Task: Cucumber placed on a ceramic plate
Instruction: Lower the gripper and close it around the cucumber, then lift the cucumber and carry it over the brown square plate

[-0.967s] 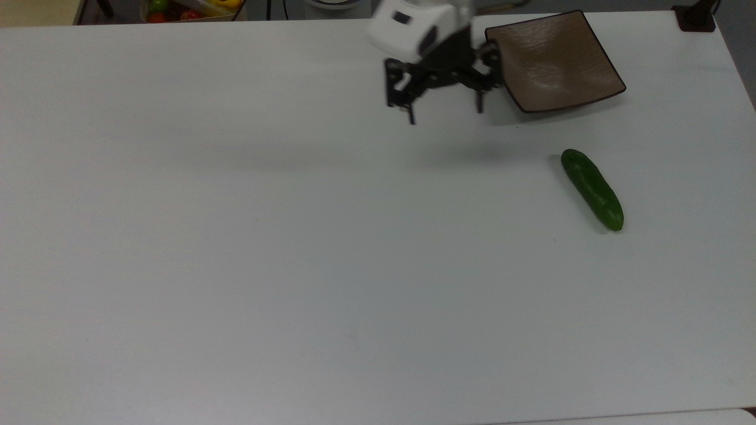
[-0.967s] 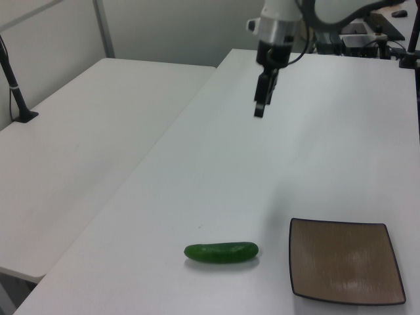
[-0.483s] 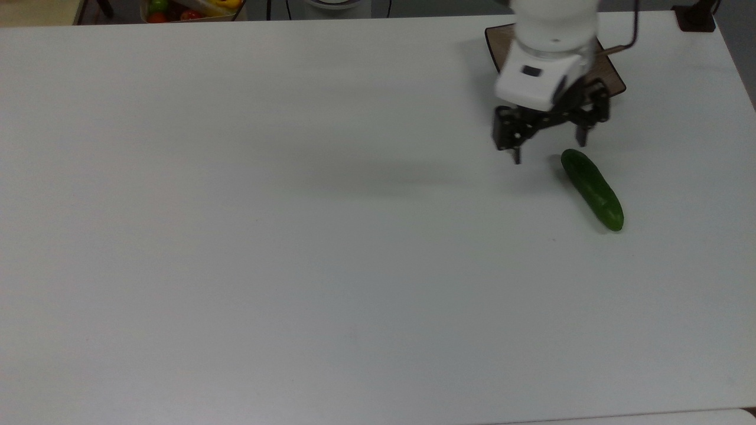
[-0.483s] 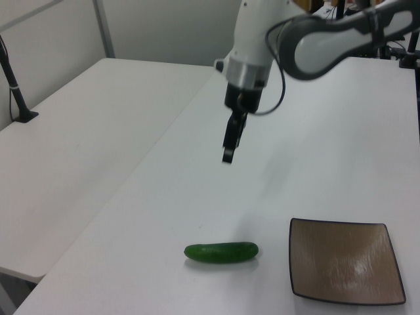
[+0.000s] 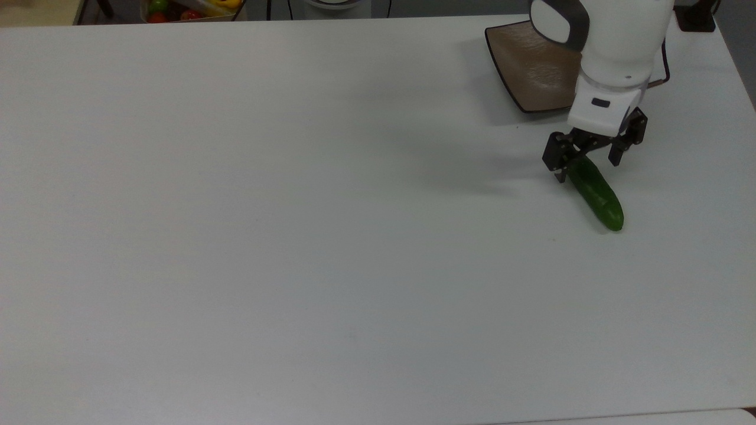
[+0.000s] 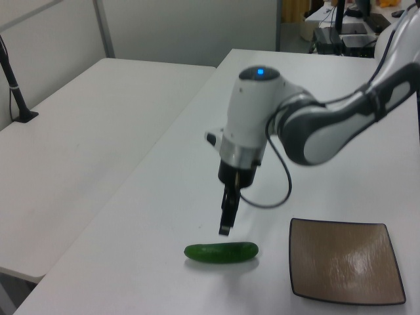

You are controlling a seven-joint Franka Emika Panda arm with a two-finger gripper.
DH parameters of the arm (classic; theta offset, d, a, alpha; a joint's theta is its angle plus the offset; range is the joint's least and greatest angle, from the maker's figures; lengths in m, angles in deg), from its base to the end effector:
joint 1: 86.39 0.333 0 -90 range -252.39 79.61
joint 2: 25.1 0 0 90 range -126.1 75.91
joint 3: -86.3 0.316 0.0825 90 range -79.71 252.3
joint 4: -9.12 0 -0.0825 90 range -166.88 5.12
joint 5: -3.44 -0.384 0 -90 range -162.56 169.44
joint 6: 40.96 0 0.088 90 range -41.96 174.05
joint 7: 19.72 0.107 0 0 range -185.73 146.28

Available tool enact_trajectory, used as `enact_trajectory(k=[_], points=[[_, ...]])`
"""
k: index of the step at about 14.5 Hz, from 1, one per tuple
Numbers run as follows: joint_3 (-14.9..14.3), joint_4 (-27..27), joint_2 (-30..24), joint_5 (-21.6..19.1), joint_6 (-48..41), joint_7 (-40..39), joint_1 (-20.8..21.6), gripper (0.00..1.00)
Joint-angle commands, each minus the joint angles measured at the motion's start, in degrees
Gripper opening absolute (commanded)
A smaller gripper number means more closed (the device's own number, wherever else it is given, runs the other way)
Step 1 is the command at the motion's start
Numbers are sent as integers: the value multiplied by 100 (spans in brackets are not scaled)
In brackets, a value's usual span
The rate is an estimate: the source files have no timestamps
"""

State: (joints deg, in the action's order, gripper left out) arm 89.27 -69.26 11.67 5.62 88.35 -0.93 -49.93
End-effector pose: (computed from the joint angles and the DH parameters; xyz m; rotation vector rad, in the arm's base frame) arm 0.5850 0.4684 0.3665 -2.9552 -0.5477 -0.3293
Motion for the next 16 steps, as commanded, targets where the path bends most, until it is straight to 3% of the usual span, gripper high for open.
enact_trajectory(k=[1, 4, 5, 6, 8, 11, 16], points=[[132, 165, 410, 510, 156, 379, 133, 100], [308, 165, 525, 774, 165, 546, 116, 99], [396, 165, 525, 897, 156, 556, 81, 82], [492, 165, 525, 1081, 156, 599, 37, 48], [502, 156, 525, 1118, 156, 714, 10, 23], [519, 78, 307, 1118, 156, 696, -147, 21], [546, -1598, -1694, 987, 138, 591, -289, 22]])
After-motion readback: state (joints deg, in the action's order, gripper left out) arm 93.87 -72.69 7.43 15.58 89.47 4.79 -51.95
